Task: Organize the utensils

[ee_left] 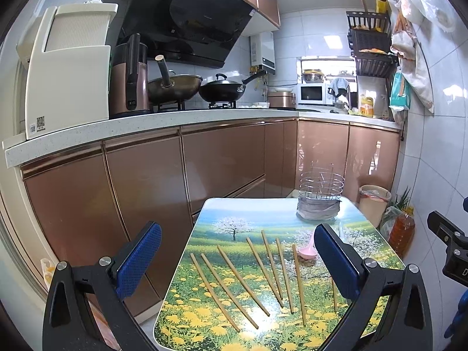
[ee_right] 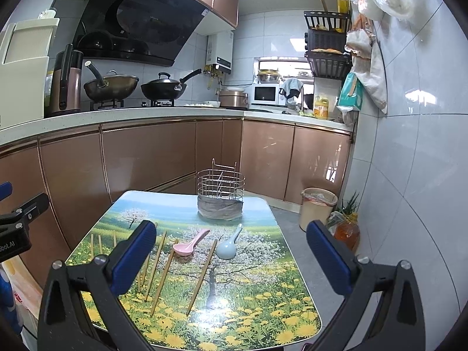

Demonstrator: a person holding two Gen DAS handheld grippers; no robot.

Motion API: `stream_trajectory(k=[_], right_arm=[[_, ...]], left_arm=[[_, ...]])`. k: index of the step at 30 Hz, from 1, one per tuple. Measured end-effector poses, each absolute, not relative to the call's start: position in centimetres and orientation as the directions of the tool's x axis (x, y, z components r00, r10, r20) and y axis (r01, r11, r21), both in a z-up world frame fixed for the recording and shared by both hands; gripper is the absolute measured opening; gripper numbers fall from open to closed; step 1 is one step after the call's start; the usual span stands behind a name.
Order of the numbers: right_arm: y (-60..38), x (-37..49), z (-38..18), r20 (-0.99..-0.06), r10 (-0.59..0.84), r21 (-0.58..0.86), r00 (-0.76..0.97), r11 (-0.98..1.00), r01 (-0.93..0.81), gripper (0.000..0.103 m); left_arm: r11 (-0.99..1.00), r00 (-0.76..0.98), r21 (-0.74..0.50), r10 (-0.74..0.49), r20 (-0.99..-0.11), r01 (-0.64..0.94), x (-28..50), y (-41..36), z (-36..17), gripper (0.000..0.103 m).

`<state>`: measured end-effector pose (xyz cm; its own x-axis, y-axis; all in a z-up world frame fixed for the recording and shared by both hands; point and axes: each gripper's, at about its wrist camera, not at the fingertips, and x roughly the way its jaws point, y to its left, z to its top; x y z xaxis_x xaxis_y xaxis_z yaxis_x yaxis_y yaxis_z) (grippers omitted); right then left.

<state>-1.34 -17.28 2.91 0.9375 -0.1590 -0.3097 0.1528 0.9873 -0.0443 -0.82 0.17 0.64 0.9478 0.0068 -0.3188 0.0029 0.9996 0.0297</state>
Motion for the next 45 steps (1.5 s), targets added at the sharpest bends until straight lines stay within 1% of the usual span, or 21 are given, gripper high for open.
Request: stream_trajectory(k=[7,14,19,31,45], right_arm=[[-17.6,-1.0,2.3,-0.304,-0.127,-0.012,0.944,0.991,0.130,0.103],[-18.0,-0.7,1.9,-0.297,-0.138,-0.002,0.945,0.989,0.145,0.103],[-18.3,-0.1,1.3,-0.311,-0.142,0.004,0.940,0.988,0.151,0.103],[-17.8,1.1,0.8,-0.305,-0.132,-0.020,0.943,0.991,0.132,0.103],[-17.8,2.8,-0.3,-0.311,-0.138,-0.029,0.940,0.990,0.136,0.103]], left_arm=[[0.999,0.947,0.036,0.010,-0.321,0.001,-0.4,0.1,0.4,0.103],[0.999,0.947,0.034,0.013,-0.320,-0.002,0.0,0.0,0.2,0.103],[0.999,0.947,0.038,0.016,-0.321,-0.004,0.2,-0.1,0.0,0.103],[0.998,0.950,0.055,0.029,-0.312,-0.013,1.0,-0.4,-0.5,0.103],[0.997,0.936,0.073,0.042,-0.349,-0.018,2.9,-0.7,-1.9,0.103]])
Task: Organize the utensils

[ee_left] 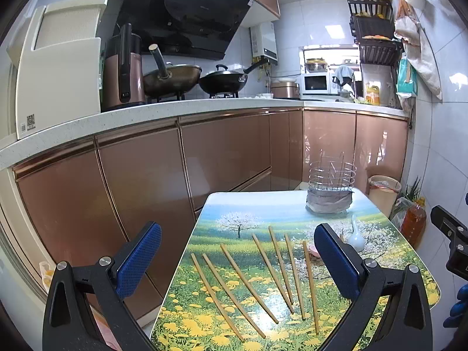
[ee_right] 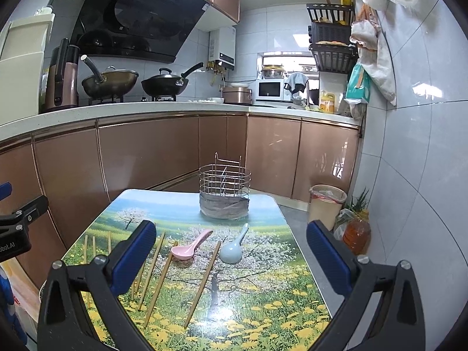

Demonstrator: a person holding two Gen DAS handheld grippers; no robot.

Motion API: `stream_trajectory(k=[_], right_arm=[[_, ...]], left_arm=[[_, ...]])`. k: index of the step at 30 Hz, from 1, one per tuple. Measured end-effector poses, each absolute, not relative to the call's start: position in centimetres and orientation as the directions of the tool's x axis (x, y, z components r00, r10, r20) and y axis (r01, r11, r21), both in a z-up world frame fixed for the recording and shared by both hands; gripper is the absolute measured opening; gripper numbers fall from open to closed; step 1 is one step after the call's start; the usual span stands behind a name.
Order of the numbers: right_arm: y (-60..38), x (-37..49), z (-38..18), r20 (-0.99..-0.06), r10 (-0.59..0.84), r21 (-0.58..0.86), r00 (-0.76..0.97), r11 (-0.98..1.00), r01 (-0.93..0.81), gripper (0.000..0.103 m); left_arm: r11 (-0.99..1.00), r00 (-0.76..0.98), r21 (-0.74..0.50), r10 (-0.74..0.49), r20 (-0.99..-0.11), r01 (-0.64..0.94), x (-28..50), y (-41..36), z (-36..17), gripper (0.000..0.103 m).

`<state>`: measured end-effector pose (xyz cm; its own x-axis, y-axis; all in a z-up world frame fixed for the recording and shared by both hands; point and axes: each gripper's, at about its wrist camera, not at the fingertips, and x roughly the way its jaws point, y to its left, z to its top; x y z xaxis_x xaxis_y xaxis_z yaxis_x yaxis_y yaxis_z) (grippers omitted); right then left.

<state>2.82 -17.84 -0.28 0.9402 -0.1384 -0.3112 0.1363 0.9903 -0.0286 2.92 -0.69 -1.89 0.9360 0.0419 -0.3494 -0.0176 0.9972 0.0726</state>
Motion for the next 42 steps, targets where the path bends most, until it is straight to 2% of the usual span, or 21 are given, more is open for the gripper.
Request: stream_trajectory(k=[20,34,42], right_arm=[[-18.2,5.6,-1.9,-0.347,-0.124,-0.008,0.930,0.992,0.129,0.103],[-18.4,8.7,-4.2,-0.431,-0.094,0.016,0.897,0.994,0.112,0.103],[-18.1,10.7,-4.3,-0.486,-0.070,-0.014,0.871,0.997,0.072,0.103]], left_arm=[[0.997,0.918,0.075,0.044,-0.395,-0.016,6.2,-0.5,-4.0,0.103],[0.998,0.880,0.061,0.036,-0.474,-0.008,9.3,0.0,-6.1,0.103],[0.999,0.832,0.034,0.036,-0.553,-0.021,12.0,3.1,-6.5,0.103]])
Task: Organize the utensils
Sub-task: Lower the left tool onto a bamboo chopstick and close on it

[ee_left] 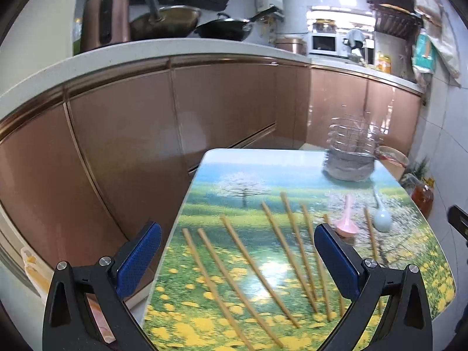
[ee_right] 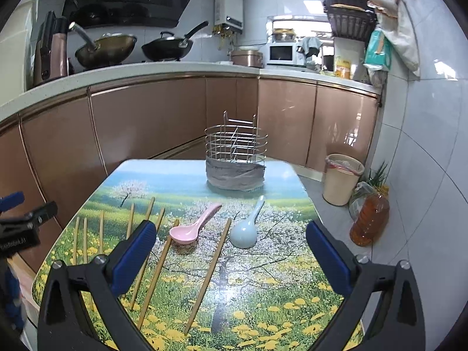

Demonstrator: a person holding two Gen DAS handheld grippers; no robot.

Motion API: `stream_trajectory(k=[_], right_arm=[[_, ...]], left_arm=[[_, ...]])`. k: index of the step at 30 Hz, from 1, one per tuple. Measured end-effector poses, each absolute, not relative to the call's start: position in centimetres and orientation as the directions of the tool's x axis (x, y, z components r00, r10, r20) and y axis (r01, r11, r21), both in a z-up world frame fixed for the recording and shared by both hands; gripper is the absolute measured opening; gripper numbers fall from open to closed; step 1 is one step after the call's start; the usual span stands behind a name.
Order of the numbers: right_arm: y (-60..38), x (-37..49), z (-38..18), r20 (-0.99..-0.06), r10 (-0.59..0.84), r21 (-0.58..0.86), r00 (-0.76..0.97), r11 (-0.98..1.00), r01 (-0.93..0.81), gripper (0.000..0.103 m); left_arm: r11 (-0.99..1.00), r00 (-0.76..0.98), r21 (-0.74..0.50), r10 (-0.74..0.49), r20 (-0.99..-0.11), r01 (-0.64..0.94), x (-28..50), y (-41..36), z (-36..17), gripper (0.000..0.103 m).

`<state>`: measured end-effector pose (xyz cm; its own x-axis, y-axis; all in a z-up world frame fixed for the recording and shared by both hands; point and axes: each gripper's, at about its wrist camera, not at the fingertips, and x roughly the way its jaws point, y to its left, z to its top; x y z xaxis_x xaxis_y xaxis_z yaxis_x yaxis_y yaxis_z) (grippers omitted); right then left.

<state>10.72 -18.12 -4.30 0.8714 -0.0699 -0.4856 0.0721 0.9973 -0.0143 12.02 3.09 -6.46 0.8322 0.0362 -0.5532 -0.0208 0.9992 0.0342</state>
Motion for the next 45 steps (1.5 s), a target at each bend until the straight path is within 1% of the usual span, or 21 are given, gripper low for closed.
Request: stream_trajectory(k=[5,10,11,13,15,16,17,18,19,20,21,22,24,26,28,31,34,36,40,45], right_arm=[[-18.7,12.1,-3.3,-0.510,-0.038,-0.004,0.859,0.999,0.042,0.102],[-20.1,13.7,-2.6,-0.538,-0.016,0.028,0.843,0.999,0.037,0.101],[-20.3,14.0,-2.5,-0.544,-0.011,0.034,0.839,0.999,0.035,0.099],[-20.9,14.8,-2.6,-0.564,0.003,0.044,0.826,0.999,0.026,0.091],[-21.2,15.7,-2.9,-0.586,0.028,0.064,0.810,0.998,0.012,0.074],[-21.4,16.1,-3.1,-0.597,0.042,0.075,0.801,0.997,0.004,0.072],[-21.4,16.6,-3.4,-0.610,0.062,0.089,0.790,0.996,-0.009,0.067],[-21.3,17.0,-3.7,-0.621,0.076,0.096,0.780,0.995,-0.020,0.061],[-21.2,17.4,-4.0,-0.632,0.087,0.099,0.770,0.995,-0.031,0.059],[-21.1,17.7,-4.2,-0.639,0.095,0.100,0.763,0.994,-0.040,0.053],[-20.9,18.2,-4.6,-0.652,0.109,0.103,0.751,0.993,-0.055,0.048],[-20.8,18.7,-4.8,-0.661,0.122,0.108,0.740,0.992,-0.067,0.045],[-20.5,19.4,-5.2,-0.676,0.147,0.122,0.722,0.989,-0.088,0.039],[-20.2,20.3,-5.5,-0.692,0.166,0.129,0.702,0.986,-0.106,0.037],[-20.0,21.2,-5.7,-0.710,0.185,0.136,0.679,0.983,-0.125,0.036],[-19.8,22.9,-6.0,-0.739,0.208,0.148,0.641,0.978,-0.146,0.032],[-19.8,25.4,-6.9,-0.784,0.221,0.159,0.580,0.975,-0.156,0.028],[-19.8,26.7,-7.6,-0.808,0.226,0.167,0.544,0.974,-0.156,0.024],[-19.2,29.0,-9.1,-0.841,0.260,0.203,0.474,0.964,-0.170,0.023],[-18.3,30.7,-10.5,-0.865,0.272,0.215,0.421,0.960,-0.180,0.023]], left_arm=[[0.997,0.811,0.025,0.069,-0.582,-0.068,13.6,6.6,-5.9,0.103],[0.997,0.755,-0.017,0.048,-0.654,-0.079,15.6,9.9,-6.4,0.102],[0.996,0.744,-0.021,0.047,-0.666,-0.082,15.9,10.4,-6.5,0.102],[0.996,0.720,-0.029,0.045,-0.693,-0.090,16.6,11.2,-6.9,0.097],[0.994,0.684,-0.059,0.020,-0.729,-0.092,17.6,12.0,-7.7,0.092],[0.993,0.664,-0.080,0.001,-0.748,-0.092,18.1,12.3,-8.1,0.088],[0.991,0.649,-0.093,-0.011,-0.761,-0.092,18.5,12.6,-8.4,0.087],[0.990,0.630,-0.107,-0.025,-0.776,-0.092,19.0,12.8,-8.9,0.083],[0.989,0.619,-0.113,-0.033,-0.784,-0.090,19.3,12.8,-9.2,0.079],[0.988,0.599,-0.128,-0.053,-0.799,-0.084,19.9,12.8,-9.6,0.077],[0.987,0.582,-0.141,-0.070,-0.810,-0.078,20.4,12.8,-10.0,0.070],[0.985,0.565,-0.159,-0.093,-0.820,-0.069,20.9,12.6,-10.2,0.065],[0.980,0.538,-0.191,-0.131,-0.833,-0.057,21.9,12.3,-10.6,0.060],[0.977,0.507,-0.207,-0.154,-0.848,-0.049,23.2,11.8,-11.1,0.058],[0.972,0.461,-0.231,-0.186,-0.868,-0.042,24.7,11.2,-11.8,0.053],[0.967,0.392,-0.253,-0.219,-0.894,-0.038,26.9,10.4,-13.1,0.047],[0.962,0.330,-0.270,-0.243,-0.912,-0.039,28.8,9.8,-14.6,0.043],[0.962,0.305,-0.271,-0.249,-0.919,-0.030,29.8,9.4,-15.2,0.042],[0.960,0.279,-0.280,-0.271,-0.921,0.010,31.4,7.6,-15.3,0.037],[0.963,0.225,-0.259,-0.268,-0.937,0.068,33.8,4.7,-15.9,0.036]])
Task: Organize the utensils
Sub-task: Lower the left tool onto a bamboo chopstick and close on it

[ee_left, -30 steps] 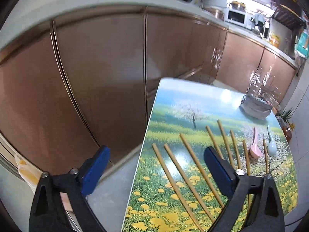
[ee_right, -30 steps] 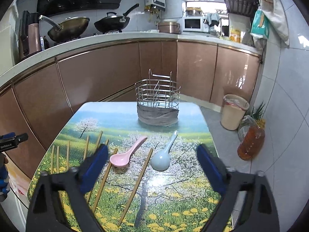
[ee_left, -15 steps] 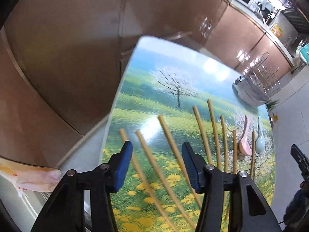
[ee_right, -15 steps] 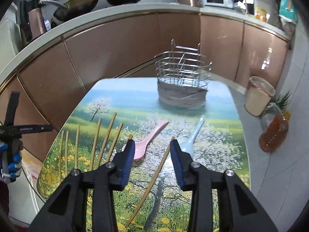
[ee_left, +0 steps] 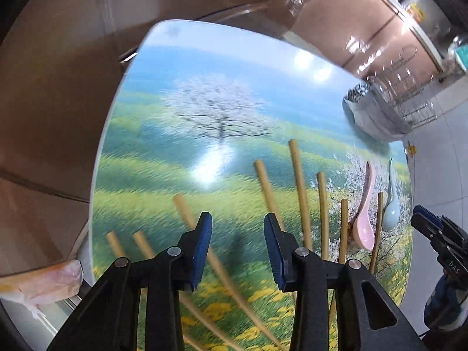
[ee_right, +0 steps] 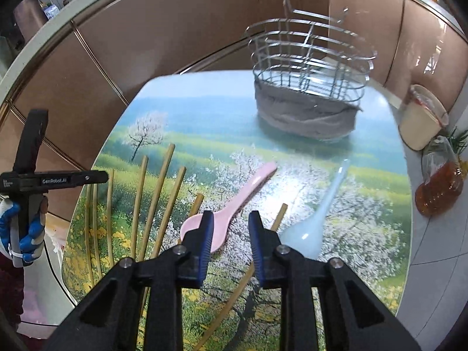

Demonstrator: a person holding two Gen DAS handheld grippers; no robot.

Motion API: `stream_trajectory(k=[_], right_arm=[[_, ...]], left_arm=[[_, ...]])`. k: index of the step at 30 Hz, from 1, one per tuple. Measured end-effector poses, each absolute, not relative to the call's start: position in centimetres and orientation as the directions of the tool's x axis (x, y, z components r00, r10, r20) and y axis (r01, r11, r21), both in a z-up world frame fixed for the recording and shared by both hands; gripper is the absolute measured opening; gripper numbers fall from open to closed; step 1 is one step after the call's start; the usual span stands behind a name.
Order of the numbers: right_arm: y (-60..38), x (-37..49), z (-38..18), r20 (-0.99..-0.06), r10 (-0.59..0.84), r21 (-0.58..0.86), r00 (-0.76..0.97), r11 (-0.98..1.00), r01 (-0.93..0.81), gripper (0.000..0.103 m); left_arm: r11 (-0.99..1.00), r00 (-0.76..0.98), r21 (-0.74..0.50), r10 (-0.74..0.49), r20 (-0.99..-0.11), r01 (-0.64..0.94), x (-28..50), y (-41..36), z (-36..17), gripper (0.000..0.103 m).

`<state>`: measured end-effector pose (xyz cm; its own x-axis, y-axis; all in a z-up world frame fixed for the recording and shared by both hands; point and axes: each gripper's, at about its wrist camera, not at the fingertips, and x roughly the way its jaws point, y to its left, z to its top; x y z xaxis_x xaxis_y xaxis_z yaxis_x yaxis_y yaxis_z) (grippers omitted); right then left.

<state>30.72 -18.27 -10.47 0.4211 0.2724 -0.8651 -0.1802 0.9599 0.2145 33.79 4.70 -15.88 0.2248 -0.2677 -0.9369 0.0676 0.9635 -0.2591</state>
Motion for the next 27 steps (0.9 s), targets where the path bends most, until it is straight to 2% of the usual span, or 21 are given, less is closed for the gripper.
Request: stream_trajectory(k=[12,21,27], right_arm=[[-20.2,32.7,-13.3,-0.904,0.267,0.240,0.334,0.963,-0.121,0.023],[-16.7,32.8,-12.8,-0.888,0.344,0.291,0.304,0.934,-0.209,0.023],[-14.2,34.5,-13.7,-0.907,0.344,0.288,0.242,0.927,-0.240,0.023]], left_arm=[[0.979,0.178,-0.167,-0.185,-0.966,0.114,36.9,0.5,-17.5,0.036],[0.982,0.146,-0.151,-0.167,-0.975,0.113,37.3,-0.2,-18.3,0.036],[0.981,0.114,-0.153,-0.166,-0.979,0.118,37.8,-1.0,-18.9,0.037]])
